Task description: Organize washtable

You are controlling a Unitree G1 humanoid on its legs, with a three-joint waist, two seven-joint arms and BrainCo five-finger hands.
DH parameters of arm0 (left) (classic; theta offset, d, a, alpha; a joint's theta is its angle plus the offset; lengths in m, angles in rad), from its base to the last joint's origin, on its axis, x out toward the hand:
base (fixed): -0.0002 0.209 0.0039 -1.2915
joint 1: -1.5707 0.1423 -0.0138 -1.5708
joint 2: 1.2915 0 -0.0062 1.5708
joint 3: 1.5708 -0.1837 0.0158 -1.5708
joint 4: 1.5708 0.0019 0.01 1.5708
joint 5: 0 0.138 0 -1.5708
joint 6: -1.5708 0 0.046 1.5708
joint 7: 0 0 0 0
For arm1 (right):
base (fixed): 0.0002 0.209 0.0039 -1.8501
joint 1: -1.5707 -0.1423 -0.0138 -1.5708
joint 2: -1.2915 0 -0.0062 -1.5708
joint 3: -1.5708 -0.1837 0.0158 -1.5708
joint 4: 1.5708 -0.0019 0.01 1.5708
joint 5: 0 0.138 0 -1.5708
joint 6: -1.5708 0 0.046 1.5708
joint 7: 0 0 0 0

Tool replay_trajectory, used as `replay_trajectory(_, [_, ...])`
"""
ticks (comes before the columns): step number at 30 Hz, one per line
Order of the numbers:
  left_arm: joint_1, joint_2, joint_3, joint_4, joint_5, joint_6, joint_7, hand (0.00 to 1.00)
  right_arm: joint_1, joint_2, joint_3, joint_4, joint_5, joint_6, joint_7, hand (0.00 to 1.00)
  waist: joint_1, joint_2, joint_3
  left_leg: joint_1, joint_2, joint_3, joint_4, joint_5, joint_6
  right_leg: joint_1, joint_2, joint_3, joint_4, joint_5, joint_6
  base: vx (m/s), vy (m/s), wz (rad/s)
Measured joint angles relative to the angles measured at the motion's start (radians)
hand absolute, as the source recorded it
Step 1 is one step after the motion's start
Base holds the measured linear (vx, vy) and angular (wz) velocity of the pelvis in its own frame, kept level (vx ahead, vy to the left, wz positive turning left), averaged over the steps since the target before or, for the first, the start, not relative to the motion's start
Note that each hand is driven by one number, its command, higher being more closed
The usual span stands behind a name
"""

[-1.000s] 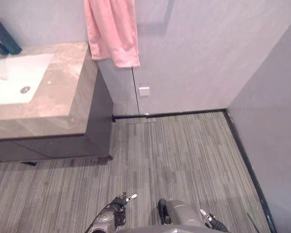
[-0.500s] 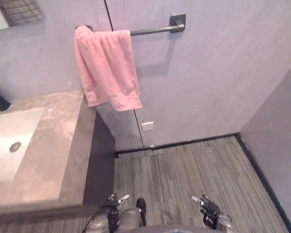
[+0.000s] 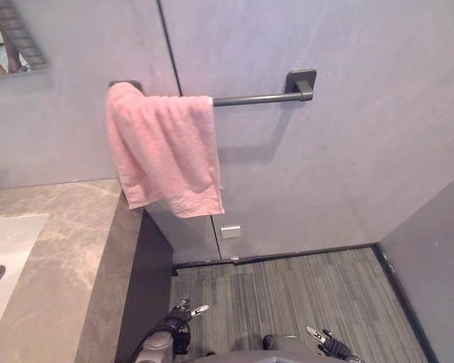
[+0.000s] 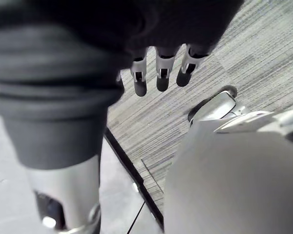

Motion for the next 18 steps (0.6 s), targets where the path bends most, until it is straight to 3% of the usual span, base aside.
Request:
replay_trajectory(4, [0.011, 0.003, -0.017, -0.083, -0.031, 0.000, 0.003, 0.00, -0.019, -0.004, 0.087, -0.099, 0.001, 0.000, -0.022, 0.00, 0.009, 0.003, -0.003, 0.024, 0.038, -0.003, -0.034, 0.013, -0.020, 0.043, 0.032, -0.031, -0.058, 0.017, -0.025, 0.13, -0.110, 0.18])
replay_trajectory(5, [0.018, 0.000, -0.048, -0.169, -0.050, -0.005, 0.006, 0.00, -0.019, -0.003, 0.132, -0.251, 0.011, -0.008, -0.046, 0.00, 0.009, 0.004, -0.003, 0.020, 0.038, 0.000, -0.037, 0.017, -0.025, 0.039, 0.033, -0.031, -0.061, 0.021, -0.027, 0.05, -0.010, 0.06])
replay_trajectory(10, [0.028, 0.001, -0.126, -0.423, -0.107, -0.041, 0.020, 0.00, -0.052, 0.020, 0.201, -0.665, 0.011, -0.088, -0.106, 0.00, 0.009, 0.009, -0.006, 0.007, 0.035, 0.010, -0.039, 0.017, -0.025, 0.032, 0.035, -0.003, -0.095, 0.052, -0.023, -0.01, 0.047, -0.12])
replay_trajectory(18, [0.085, 0.003, -0.250, -0.787, -0.094, -0.086, 0.020, 0.00, -0.046, 0.025, 0.308, -1.129, 0.009, -0.151, -0.117, 0.00, 0.012, 0.018, -0.012, -0.036, 0.014, 0.010, -0.026, 0.032, -0.017, 0.015, 0.012, 0.020, -0.134, 0.094, 0.001, -0.09, 0.072, -0.01])
